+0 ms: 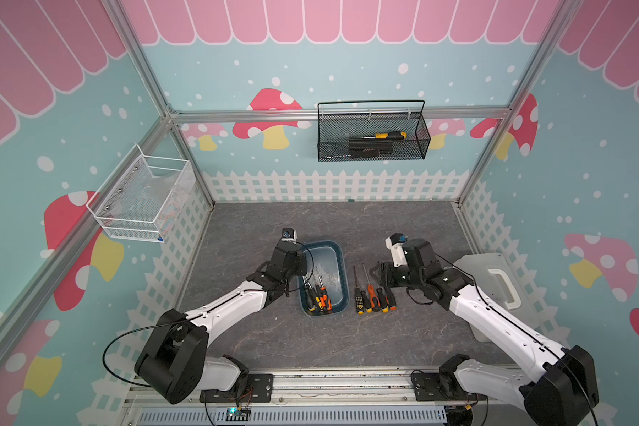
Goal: Take out the screwdriver from the storage box
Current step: Pick up the screwdriver from the storage box.
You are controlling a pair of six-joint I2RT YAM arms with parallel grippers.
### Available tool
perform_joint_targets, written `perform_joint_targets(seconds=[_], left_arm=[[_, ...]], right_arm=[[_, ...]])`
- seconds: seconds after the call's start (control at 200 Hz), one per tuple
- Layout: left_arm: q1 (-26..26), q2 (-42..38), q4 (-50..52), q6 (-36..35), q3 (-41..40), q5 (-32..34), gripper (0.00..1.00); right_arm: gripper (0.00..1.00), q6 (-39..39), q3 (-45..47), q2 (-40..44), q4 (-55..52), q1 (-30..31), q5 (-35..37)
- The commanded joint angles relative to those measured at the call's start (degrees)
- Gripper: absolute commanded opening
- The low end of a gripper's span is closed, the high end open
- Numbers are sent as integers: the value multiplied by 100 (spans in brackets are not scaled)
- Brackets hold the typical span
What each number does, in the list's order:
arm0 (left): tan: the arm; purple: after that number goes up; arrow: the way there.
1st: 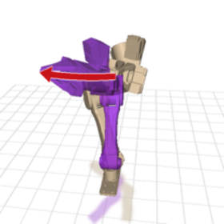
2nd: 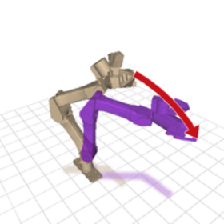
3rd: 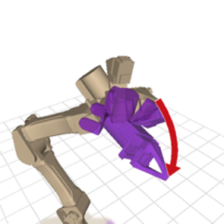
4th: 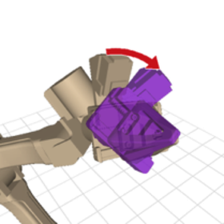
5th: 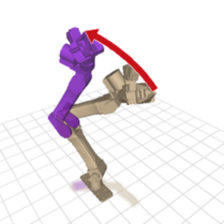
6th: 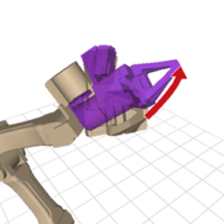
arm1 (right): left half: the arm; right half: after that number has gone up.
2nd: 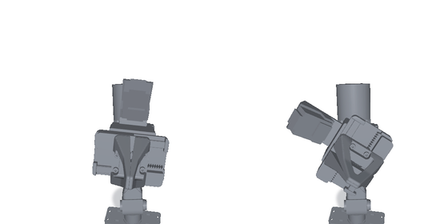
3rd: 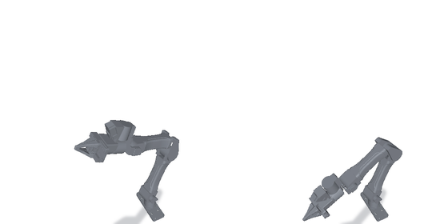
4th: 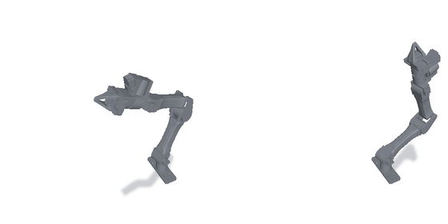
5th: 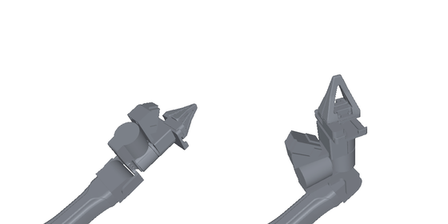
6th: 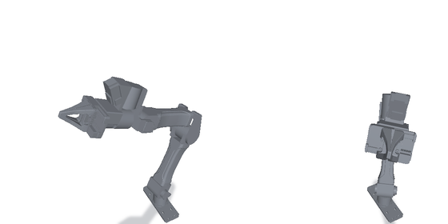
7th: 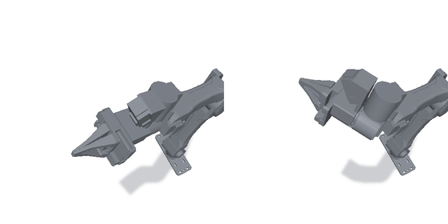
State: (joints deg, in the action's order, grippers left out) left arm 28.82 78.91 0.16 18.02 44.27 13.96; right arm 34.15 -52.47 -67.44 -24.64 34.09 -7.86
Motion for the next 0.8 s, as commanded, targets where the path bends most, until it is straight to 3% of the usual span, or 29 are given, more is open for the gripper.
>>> perform_joint_targets(seconds=[0.0, 0.16, 0.375, 0.795], left_arm=[[54, 37, -32, 58, 65, 87, 0], [53, -24, -16, 44, 38, 134, 0], [54, 19, -52, 70, 38, 89, 0], [54, 20, -52, 44, 28, 110, 0]], right_arm=[[59, -44, -239, -406, -187, 549, 620], [60, -181, -802, -1036, -127, 1204, 932], [56, -284, -1375, -1973, 52, 1628, 794], [50, -521, -1758, -3037, 22, 1742, 530]])
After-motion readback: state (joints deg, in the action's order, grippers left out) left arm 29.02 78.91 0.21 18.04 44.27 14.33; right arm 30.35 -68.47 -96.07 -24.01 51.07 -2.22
